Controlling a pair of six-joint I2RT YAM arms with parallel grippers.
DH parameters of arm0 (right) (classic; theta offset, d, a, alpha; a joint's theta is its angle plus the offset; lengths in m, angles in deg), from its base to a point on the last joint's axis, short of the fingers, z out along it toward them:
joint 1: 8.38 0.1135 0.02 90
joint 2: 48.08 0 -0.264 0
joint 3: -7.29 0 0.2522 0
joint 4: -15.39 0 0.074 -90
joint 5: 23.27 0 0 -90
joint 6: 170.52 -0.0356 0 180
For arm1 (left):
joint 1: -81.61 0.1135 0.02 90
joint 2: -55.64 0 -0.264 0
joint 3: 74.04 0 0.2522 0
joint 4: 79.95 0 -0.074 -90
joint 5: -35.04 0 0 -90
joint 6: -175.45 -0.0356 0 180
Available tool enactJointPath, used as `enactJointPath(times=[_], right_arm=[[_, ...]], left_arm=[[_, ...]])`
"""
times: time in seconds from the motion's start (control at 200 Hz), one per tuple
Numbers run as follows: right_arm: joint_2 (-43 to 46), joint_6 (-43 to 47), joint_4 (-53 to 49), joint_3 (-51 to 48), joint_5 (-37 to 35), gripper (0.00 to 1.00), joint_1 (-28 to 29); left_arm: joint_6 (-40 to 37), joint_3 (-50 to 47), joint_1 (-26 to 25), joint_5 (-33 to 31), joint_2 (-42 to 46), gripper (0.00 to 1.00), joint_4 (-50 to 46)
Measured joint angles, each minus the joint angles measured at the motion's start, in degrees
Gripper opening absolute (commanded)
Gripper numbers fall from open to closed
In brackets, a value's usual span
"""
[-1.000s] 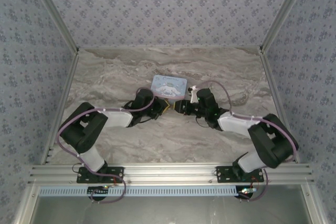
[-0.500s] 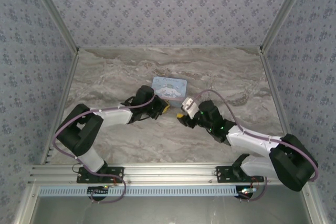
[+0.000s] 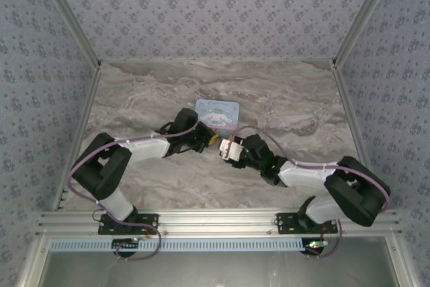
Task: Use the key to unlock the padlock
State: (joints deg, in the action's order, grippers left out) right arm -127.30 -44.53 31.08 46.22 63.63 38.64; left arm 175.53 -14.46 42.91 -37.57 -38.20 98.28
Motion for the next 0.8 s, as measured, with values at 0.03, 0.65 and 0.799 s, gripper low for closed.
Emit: enactJointPath(times=[0.03, 0.65, 0.799], right_arm=[[-0.74, 0.26, 0.63, 0.24, -0.33, 0.51, 0.11], [-11.72, 1.53, 10.99, 4.68, -4.26, 0.26, 1.01], [-12.24, 0.98, 11.54, 4.90, -4.70, 0.18, 1.03]], left_arm=[[0.07, 0.00, 0.00, 0.00, 0.00, 0.00, -0.07], [0.70, 0.15, 0.00, 1.29, 0.00, 0.00, -0.04], [0.85, 0.24, 0.00, 1.29, 0.00, 0.00, 0.17]])
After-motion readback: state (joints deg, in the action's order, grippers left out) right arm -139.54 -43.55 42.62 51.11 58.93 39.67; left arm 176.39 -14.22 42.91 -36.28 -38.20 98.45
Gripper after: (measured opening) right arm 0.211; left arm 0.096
